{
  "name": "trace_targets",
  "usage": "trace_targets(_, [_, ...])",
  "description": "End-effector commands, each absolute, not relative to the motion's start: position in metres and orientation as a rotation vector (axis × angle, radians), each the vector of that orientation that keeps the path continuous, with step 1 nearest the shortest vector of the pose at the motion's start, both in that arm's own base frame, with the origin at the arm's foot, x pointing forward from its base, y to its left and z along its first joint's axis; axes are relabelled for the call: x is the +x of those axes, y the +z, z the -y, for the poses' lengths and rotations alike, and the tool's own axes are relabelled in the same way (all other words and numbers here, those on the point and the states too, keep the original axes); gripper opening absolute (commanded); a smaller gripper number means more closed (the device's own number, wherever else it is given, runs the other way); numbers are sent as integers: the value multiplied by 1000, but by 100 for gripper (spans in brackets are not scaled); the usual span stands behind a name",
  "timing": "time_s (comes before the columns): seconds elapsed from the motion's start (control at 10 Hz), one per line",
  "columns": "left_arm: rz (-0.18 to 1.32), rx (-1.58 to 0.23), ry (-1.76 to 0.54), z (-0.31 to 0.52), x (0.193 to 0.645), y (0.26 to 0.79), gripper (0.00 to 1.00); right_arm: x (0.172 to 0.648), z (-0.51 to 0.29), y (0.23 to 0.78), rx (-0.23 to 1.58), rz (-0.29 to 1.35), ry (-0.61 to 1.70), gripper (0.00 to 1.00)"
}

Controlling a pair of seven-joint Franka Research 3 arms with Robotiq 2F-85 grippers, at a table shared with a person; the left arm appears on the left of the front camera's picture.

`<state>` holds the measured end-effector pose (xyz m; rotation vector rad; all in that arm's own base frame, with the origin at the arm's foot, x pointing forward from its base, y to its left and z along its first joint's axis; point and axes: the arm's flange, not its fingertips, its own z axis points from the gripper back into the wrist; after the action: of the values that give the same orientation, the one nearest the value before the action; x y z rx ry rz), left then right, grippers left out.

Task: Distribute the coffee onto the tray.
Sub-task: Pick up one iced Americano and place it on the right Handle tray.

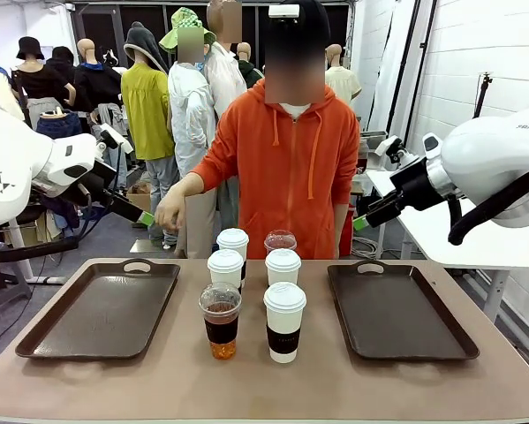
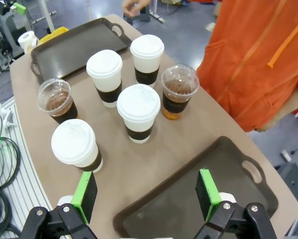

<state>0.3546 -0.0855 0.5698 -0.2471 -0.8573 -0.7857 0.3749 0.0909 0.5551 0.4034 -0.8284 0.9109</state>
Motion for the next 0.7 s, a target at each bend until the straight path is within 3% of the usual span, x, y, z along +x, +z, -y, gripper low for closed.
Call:
trace_targets(0.0, [857,-257,-790,86,355,569,100,376,-90,554,423,834,925,100])
trace_targets(0.6, [857,-257,-790,86,355,569,100,376,-90,554,423,834,925,100])
